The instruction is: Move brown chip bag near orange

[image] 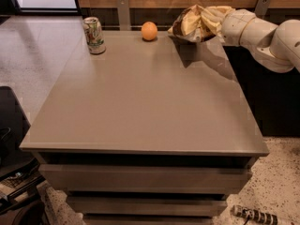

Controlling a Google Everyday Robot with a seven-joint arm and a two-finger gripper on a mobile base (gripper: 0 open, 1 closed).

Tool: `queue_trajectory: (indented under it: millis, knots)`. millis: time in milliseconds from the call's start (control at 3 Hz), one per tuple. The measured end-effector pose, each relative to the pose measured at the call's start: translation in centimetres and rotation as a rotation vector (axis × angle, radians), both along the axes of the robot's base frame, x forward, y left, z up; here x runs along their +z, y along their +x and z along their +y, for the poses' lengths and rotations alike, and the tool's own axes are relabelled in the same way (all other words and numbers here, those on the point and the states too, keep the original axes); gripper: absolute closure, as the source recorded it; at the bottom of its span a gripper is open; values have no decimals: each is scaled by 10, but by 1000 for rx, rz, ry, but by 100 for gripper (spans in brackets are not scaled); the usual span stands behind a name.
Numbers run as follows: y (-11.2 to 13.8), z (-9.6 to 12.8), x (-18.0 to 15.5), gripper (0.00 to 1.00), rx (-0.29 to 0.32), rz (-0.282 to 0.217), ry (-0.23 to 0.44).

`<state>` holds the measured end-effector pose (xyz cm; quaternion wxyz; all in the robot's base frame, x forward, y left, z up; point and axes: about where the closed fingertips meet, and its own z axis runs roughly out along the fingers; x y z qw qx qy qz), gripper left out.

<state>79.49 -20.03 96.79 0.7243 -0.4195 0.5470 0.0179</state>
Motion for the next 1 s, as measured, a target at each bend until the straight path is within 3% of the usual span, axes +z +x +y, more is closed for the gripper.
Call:
queue_trajectory:
  millis: [667, 1000]
  knots:
    - [1, 6, 0, 12, 9, 0, 2]
    - [2, 9, 0, 0, 13, 1, 2]
